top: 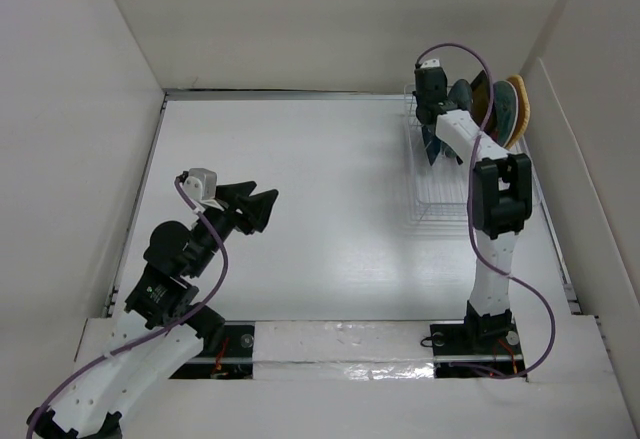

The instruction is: Load the plates into the dish rack

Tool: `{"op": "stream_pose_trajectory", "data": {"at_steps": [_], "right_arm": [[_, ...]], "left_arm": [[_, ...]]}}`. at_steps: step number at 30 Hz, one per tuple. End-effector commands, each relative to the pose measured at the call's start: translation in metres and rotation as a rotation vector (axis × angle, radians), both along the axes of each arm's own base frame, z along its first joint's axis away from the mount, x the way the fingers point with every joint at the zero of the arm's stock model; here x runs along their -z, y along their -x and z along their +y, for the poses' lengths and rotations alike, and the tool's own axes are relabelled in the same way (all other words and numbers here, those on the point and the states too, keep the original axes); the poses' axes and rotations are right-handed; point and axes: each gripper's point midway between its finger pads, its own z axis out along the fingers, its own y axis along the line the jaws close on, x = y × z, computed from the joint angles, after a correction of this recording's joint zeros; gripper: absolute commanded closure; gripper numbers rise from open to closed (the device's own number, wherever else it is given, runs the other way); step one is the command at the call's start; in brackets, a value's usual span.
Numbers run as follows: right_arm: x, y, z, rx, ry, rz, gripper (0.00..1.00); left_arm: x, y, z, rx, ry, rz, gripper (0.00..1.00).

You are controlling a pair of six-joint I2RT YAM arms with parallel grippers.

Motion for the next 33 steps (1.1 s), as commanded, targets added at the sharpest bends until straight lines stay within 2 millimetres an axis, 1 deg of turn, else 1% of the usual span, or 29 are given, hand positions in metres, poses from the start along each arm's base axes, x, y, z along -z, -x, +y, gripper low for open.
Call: {"op": "stream_pose_trajectory", "data": {"at_steps": [1, 2, 4, 5, 7, 8, 9, 11, 12, 14, 15, 16, 17, 18, 19, 20, 21, 22, 23, 24, 25, 26, 27, 28, 29, 30, 31, 32, 33], "right_arm": [[-0.026, -0.016, -0.002, 0.012, -0.084, -0.143, 1.0], [-0.024, -0.017, -0.006, 0.017, -0.105, -0.143, 1.0], [-0.017, -0.014, 0.001, 0.005, -0.159, -0.143, 1.0], [-0.017, -0.014, -0.003, 0.011, -0.171, -0.151, 0.91], [-0.017, -0.013, -0.001, 0.014, -0.188, -0.158, 0.77], [-0.02, -0.012, -0.002, 0.02, -0.191, -0.163, 0.6], [-0.026, -0.012, -0.007, 0.038, -0.199, -0.177, 0.53], [-0.036, -0.011, -0.006, 0.037, -0.216, -0.197, 0.41], [-0.052, -0.008, -0.004, 0.03, -0.24, -0.233, 0.32], [-0.064, -0.004, -0.001, 0.017, -0.265, -0.255, 0.23], [-0.083, 0.0, 0.001, 0.026, -0.306, -0.297, 0.15], [-0.091, 0.004, 0.006, 0.02, -0.32, -0.31, 0.14], [-0.098, 0.009, 0.006, 0.026, -0.334, -0.318, 0.01], [-0.102, 0.014, 0.014, 0.017, -0.359, -0.325, 0.0], [-0.124, 0.023, 0.016, -0.007, -0.382, -0.361, 0.0], [-0.133, 0.03, 0.029, -0.035, -0.396, -0.371, 0.0], [-0.131, 0.038, 0.033, -0.037, -0.411, -0.371, 0.0], [-0.158, 0.053, 0.038, -0.059, -0.435, -0.425, 0.0], [-0.174, 0.061, 0.055, -0.116, -0.477, -0.466, 0.0], [-0.183, 0.071, 0.066, -0.15, -0.516, -0.491, 0.0], [-0.168, 0.083, 0.075, -0.181, -0.538, -0.468, 0.0], [-0.208, 0.104, 0.088, -0.271, -0.601, -0.576, 0.0], [-0.216, 0.119, 0.108, -0.341, -0.652, -0.605, 0.0], [-0.222, 0.132, 0.118, -0.398, -0.687, -0.63, 0.0], [-0.226, 0.156, 0.134, -0.504, -0.749, -0.664, 0.0], [-0.225, 0.172, 0.154, -0.579, -0.809, -0.661, 0.0], [-0.224, 0.186, 0.169, -0.656, -0.848, -0.655, 0.0], [-0.209, 0.202, 0.188, -0.753, -0.89, -0.621, 0.0], [-0.209, 0.217, 0.2, -0.819, -0.916, -0.608, 0.0]], "left_arm": [[-0.017, 0.002, -0.004, 0.025, 0.023, -0.057, 0.46], [-0.016, 0.002, -0.004, 0.025, 0.022, -0.055, 0.46], [-0.014, 0.002, -0.006, 0.031, 0.017, -0.047, 0.46], [-0.015, 0.003, -0.006, 0.036, 0.018, -0.05, 0.46], [-0.016, 0.002, -0.005, 0.028, 0.02, -0.054, 0.46], [-0.015, 0.002, -0.005, 0.025, 0.02, -0.052, 0.46], [-0.013, 0.001, -0.005, 0.022, 0.015, -0.044, 0.46], [-0.011, 0.0, -0.006, 0.026, 0.011, -0.038, 0.46], [-0.013, 0.001, -0.007, 0.034, 0.011, -0.041, 0.46], [-0.015, 0.001, -0.007, 0.034, 0.013, -0.046, 0.46], [-0.014, 0.0, -0.007, 0.031, 0.011, -0.045, 0.45], [-0.012, -0.001, -0.007, 0.027, 0.006, -0.04, 0.45], [-0.012, 0.0, -0.008, 0.033, 0.005, -0.04, 0.45], [-0.012, 0.0, -0.009, 0.041, 0.002, -0.04, 0.45], [-0.012, 0.0, -0.009, 0.044, -0.005, -0.043, 0.45], [-0.012, 0.0, -0.009, 0.043, -0.008, -0.045, 0.45], [-0.012, -0.001, -0.008, 0.035, -0.012, -0.045, 0.45], [-0.011, -0.004, -0.006, 0.016, -0.013, -0.042, 0.45], [-0.011, -0.005, -0.005, 0.01, -0.017, -0.041, 0.45], [-0.01, -0.005, -0.005, 0.01, -0.019, -0.04, 0.45], [-0.009, -0.005, -0.007, 0.02, -0.023, -0.04, 0.45], [-0.01, -0.005, -0.008, 0.024, -0.025, -0.043, 0.45], [-0.011, -0.005, -0.009, 0.027, -0.024, -0.05, 0.45], [-0.01, -0.005, -0.01, 0.031, -0.029, -0.051, 0.45], [-0.009, -0.006, -0.01, 0.029, -0.031, -0.052, 0.45], [-0.007, -0.007, -0.01, 0.027, -0.035, -0.051, 0.45], [-0.004, -0.009, -0.011, 0.027, -0.042, -0.043, 0.44], [-0.003, -0.009, -0.011, 0.027, -0.045, -0.041, 0.44], [-0.003, -0.01, -0.011, 0.024, -0.049, -0.042, 0.44]]}}
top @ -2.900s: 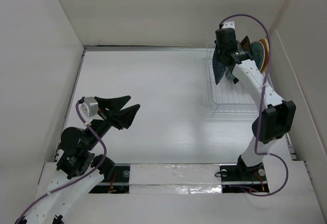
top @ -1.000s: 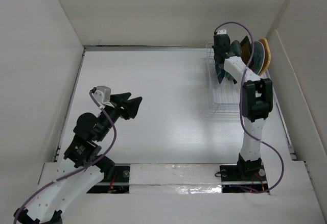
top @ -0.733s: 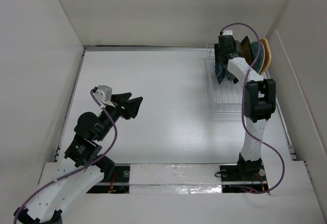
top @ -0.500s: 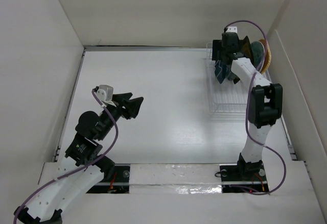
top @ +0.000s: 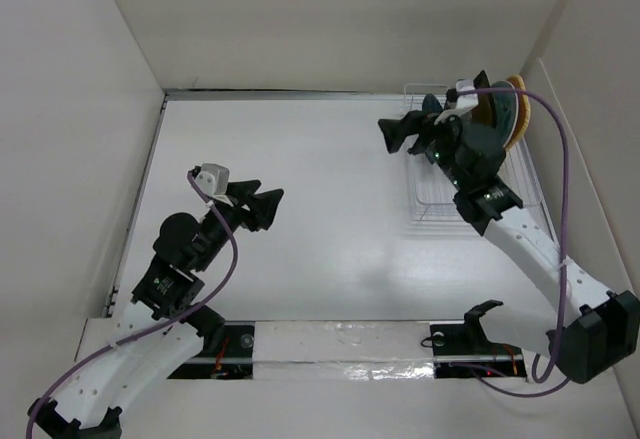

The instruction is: Load the plates into the dish rack

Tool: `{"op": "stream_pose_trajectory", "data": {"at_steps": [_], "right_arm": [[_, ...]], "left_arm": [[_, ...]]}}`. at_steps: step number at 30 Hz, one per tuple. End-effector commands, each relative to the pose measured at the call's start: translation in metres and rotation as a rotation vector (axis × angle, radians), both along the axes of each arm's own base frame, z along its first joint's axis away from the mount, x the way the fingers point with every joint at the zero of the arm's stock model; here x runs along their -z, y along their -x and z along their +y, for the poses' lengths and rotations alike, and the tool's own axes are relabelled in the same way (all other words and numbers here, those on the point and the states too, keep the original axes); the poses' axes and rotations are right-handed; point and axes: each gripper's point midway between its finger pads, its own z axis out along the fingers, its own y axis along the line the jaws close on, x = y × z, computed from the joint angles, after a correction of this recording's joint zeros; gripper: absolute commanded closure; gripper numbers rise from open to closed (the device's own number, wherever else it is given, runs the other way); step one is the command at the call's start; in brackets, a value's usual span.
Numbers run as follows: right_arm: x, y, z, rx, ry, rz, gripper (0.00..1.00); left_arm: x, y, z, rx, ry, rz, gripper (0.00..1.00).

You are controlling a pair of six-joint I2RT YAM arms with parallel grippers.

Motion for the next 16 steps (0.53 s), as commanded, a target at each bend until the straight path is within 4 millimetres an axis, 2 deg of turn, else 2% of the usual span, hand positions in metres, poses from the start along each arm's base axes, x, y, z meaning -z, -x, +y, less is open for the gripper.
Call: {"op": "stream_pose_trajectory", "data": {"at_steps": [1, 2, 5, 6, 8, 10, 16], "right_arm": [[0.006, 0.044, 0.071, -0.353, -0.074, -0.066, 0.0], [0.021, 0.057, 0.084, -0.427, -0.05, -0.047, 0.0], [0.044, 0.083, 0.113, -0.537, -0.014, -0.034, 0.0], [0.06, 0.086, 0.118, -0.544, 0.003, -0.013, 0.0], [0.076, 0.089, 0.125, -0.532, 0.015, 0.019, 0.0], [0.093, 0.089, 0.125, -0.512, 0.018, 0.044, 0.0], [0.111, 0.09, 0.128, -0.526, -0.015, 0.058, 0.0]], "left_arm": [[-0.013, -0.003, -0.003, 0.004, 0.006, -0.057, 0.44], [-0.011, -0.005, -0.002, -0.004, 0.0, -0.055, 0.44], [-0.005, -0.009, -0.001, -0.021, -0.015, -0.046, 0.44], [-0.004, -0.01, -0.002, -0.02, -0.019, -0.047, 0.44], [0.0, -0.012, -0.002, -0.022, -0.034, -0.045, 0.44], [0.006, -0.018, 0.002, -0.06, -0.045, -0.035, 0.45], [0.021, -0.028, -0.004, -0.058, -0.096, -0.003, 0.46]]}}
